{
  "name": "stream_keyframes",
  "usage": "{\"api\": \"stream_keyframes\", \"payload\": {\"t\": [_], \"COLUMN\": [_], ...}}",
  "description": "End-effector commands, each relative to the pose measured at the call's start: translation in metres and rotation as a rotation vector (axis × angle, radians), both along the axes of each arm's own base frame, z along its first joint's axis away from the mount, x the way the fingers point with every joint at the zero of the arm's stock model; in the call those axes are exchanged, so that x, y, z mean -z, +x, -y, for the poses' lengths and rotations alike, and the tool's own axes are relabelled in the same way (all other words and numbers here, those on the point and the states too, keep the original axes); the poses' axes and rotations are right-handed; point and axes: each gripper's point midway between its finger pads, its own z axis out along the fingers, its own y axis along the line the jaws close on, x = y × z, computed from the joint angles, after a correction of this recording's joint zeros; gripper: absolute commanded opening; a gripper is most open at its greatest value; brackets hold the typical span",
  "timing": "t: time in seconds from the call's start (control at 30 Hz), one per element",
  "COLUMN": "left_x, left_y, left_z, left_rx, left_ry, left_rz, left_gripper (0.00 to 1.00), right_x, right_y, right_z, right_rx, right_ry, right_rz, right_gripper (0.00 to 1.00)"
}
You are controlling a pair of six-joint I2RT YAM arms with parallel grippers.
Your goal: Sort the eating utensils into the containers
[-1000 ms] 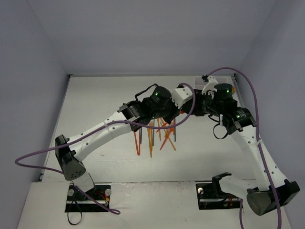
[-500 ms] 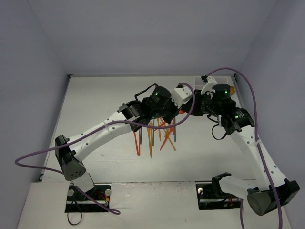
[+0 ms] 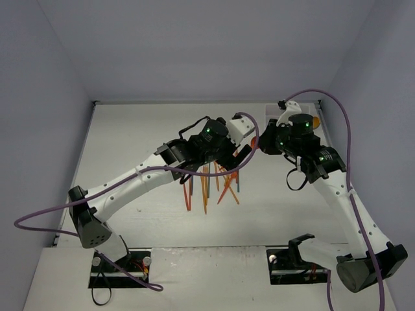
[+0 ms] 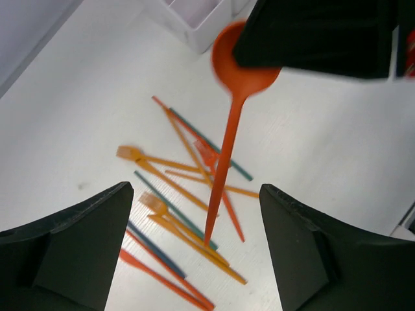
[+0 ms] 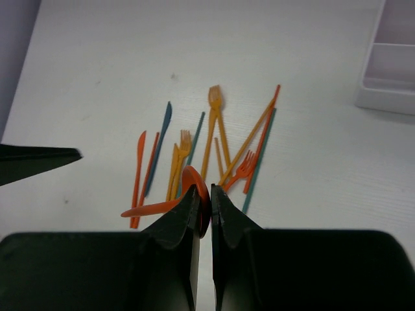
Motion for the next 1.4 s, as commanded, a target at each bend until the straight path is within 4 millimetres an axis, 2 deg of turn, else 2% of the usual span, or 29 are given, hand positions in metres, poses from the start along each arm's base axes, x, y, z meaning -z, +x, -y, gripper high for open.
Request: {"api": "stream_keyframes", "payload": {"t": [0.0, 0.07, 0.13, 0.17, 0.2, 0.3, 0.5, 0.57, 0.67, 0.77, 0.87, 0.97, 1.17, 1.37], "left_x": [-0.053, -0.041, -0.015, -0.016, -0.006, 0.014, 0.05, 0.058, 0.067, 0.087, 0.091, 0.092, 0.099, 0.1], "left_y": [0.012, 0.021, 0.023, 0.026, 0.024, 0.015, -0.012, -0.02, -0.031, -0.041, -0.044, -0.043, -0.045, -0.046], "left_z": [-0.056, -0.097, -0.13, -0.152, -0.167, -0.21, -0.276, -0.291, -0.305, -0.312, -0.31, -0.312, -0.307, -0.304], "left_rx": [-0.21, -0.344, -0.448, -0.506, -0.544, -0.631, -0.756, -0.786, -0.805, -0.82, -0.831, -0.847, -0.842, -0.841], "left_ry": [-0.111, -0.133, -0.136, -0.152, -0.136, -0.124, -0.034, -0.015, -0.01, 0.016, -0.019, -0.038, -0.065, -0.099], "left_rz": [0.102, 0.061, -0.019, -0.024, -0.047, -0.082, -0.128, -0.129, -0.116, -0.134, -0.148, -0.138, -0.165, -0.164], "left_gripper": [0.77, 0.77, 0.77, 0.77, 0.77, 0.79, 0.82, 0.83, 0.84, 0.85, 0.87, 0.87, 0.87, 0.87], "right_x": [-0.014, -0.019, -0.019, -0.026, -0.02, -0.024, -0.024, -0.033, -0.034, -0.043, -0.036, -0.032, -0.008, 0.013], "right_y": [0.036, 0.053, 0.066, 0.072, 0.08, 0.1, 0.136, 0.144, 0.157, 0.168, 0.182, 0.19, 0.205, 0.219], "right_z": [0.045, 0.084, 0.113, 0.137, 0.148, 0.185, 0.251, 0.276, 0.299, 0.309, 0.314, 0.314, 0.311, 0.297], "right_rx": [0.21, 0.363, 0.434, 0.497, 0.525, 0.633, 0.793, 0.85, 0.906, 0.934, 0.934, 0.924, 0.892, 0.804], "right_ry": [-0.165, -0.256, -0.283, -0.281, -0.292, -0.339, -0.302, -0.298, -0.314, -0.323, -0.332, -0.326, -0.313, -0.316], "right_rz": [0.111, 0.125, 0.109, 0.112, 0.092, 0.078, 0.062, 0.08, 0.082, 0.105, 0.099, 0.097, 0.062, 0.033], "right_gripper": [0.0, 0.0, 0.0, 0.0, 0.0, 0.0, 0.0, 0.0, 0.0, 0.0, 0.0, 0.0, 0.0, 0.0]}}
